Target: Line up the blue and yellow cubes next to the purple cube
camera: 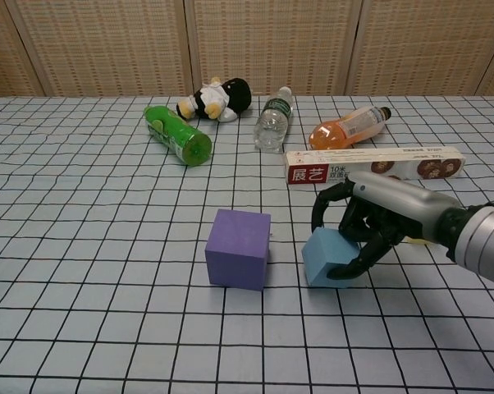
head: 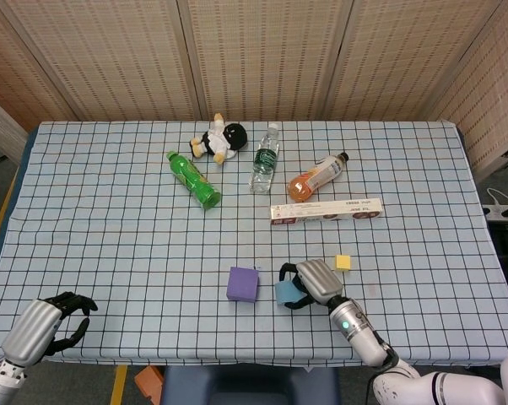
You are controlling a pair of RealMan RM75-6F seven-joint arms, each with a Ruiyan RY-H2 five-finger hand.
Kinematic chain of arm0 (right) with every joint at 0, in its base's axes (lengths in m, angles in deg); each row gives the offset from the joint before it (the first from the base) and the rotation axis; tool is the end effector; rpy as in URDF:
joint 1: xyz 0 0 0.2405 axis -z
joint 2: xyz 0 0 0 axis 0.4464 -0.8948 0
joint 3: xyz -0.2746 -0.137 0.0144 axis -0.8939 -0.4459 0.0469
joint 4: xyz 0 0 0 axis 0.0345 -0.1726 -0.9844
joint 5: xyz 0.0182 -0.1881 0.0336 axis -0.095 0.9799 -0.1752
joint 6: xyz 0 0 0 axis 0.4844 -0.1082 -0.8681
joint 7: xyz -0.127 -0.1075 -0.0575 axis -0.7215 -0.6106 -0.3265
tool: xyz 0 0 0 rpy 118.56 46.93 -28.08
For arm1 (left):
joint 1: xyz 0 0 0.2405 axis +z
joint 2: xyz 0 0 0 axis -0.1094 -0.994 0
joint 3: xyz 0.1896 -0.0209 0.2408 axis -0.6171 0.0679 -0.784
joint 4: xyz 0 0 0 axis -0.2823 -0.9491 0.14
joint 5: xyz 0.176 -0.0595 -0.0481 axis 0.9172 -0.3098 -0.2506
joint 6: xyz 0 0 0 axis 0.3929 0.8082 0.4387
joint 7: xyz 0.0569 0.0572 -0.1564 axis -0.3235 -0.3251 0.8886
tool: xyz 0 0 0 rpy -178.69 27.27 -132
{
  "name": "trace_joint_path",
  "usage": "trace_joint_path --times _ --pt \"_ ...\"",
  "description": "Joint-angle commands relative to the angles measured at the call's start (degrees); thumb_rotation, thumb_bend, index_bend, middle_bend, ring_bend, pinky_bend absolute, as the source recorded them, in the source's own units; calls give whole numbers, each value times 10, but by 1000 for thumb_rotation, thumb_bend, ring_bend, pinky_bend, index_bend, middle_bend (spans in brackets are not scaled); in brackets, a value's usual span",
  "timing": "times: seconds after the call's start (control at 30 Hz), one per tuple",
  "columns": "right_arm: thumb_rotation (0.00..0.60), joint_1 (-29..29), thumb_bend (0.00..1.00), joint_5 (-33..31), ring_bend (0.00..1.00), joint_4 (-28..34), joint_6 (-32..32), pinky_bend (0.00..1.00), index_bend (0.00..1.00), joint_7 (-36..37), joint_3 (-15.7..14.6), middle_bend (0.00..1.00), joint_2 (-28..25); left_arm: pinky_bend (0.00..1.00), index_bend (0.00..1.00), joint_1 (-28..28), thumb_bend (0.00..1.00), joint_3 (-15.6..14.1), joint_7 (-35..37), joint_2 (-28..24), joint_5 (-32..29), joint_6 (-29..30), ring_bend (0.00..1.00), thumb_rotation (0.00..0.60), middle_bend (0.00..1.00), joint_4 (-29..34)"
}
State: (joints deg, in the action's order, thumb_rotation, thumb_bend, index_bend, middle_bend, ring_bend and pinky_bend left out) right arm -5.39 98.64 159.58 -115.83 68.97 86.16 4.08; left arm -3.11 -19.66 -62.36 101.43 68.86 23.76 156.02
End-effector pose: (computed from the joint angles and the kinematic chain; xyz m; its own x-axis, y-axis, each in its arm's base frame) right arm -0.2030 -0.3208 -0.0482 0.1478 -0.4921 0.8579 -0.9608 -0.2771 0.0066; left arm -0.3071 0.1996 0.1710 0.2835 0.1401 0.9487 0.9070 -0.3605 -0.2178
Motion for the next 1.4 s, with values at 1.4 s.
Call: trace_joint_path --times 1.4 --pt "600 -32 0 -10 812 -81 18 994 547 26 21 960 73 652 460 1 486 0 0 0 6 7 430 600 527 1"
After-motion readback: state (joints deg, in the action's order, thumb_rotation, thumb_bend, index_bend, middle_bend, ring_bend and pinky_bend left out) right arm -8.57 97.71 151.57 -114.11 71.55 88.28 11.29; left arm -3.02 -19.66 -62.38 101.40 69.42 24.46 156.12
